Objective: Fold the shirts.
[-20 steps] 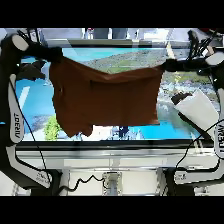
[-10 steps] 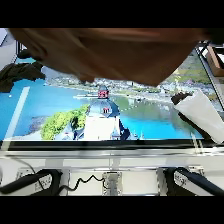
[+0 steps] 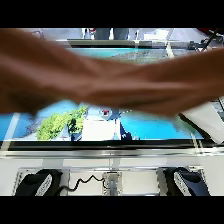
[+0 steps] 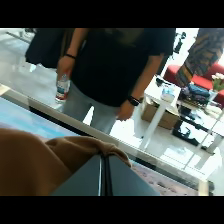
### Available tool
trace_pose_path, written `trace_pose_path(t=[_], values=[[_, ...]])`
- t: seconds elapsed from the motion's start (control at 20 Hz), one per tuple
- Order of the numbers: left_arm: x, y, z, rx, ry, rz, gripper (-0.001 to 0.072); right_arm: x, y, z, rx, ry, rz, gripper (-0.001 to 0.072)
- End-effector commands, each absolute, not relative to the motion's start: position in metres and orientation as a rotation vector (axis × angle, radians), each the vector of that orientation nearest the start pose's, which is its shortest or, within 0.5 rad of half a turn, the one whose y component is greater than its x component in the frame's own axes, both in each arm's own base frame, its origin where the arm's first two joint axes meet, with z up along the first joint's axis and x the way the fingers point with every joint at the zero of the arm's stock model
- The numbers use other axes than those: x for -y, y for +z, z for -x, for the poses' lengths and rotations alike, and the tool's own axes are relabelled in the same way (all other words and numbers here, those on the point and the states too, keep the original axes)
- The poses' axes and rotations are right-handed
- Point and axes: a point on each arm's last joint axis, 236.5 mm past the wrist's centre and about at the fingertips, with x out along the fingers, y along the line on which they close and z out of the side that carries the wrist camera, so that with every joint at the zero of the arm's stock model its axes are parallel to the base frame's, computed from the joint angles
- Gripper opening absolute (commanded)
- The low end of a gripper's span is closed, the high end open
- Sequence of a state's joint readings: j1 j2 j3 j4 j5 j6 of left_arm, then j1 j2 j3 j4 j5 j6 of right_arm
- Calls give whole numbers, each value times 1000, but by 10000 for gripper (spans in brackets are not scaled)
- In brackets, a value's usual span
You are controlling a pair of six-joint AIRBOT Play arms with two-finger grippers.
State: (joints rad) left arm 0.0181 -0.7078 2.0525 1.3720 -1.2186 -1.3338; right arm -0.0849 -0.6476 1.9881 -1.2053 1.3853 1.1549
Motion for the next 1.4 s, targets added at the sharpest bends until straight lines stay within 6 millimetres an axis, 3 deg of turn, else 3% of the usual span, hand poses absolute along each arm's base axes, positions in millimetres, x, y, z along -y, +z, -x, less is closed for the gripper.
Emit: trace_pose_path(t=[0.0,0.1,0.25,0.35,0.5,0.6,0.7,0.8,0.85,0.95,1.1,1.2,1.35], values=[[46,535,-183,79,-186,-167,10,-74,489,-169,-51,322,312,22],[56,487,-231,-101,-249,-131,11,-73,444,-219,-223,354,284,22],[80,382,-313,-426,-373,-30,11,-69,349,-297,-512,400,218,22],[89,286,-363,-677,-418,53,11,-72,264,-341,-726,453,152,22],[84,127,-420,-1001,-394,128,11,-82,132,-398,-969,504,3,22],[82,44,-450,-1142,-364,183,11,-86,56,-426,-1095,505,-95,22],[78,-16,-476,-1229,-302,249,11,-84,3,-450,-1163,480,-144,22],[69,-42,-504,-1261,-255,247,11,-75,-18,-477,-1163,446,-169,22],[56,-43,-522,-1251,-198,227,10,-68,-16,-492,-1144,423,-193,22],[31,-27,-553,-1205,-117,161,10,-43,2,-522,-1080,369,-253,22],[11,7,-578,-1131,-85,109,10,-7,40,-544,-977,331,-326,22],[3,19,-585,-1094,-71,109,10,16,59,-549,-941,296,-341,22],[-1,10,-572,-1160,-64,115,10,30,72,-545,-941,291,-347,22]])
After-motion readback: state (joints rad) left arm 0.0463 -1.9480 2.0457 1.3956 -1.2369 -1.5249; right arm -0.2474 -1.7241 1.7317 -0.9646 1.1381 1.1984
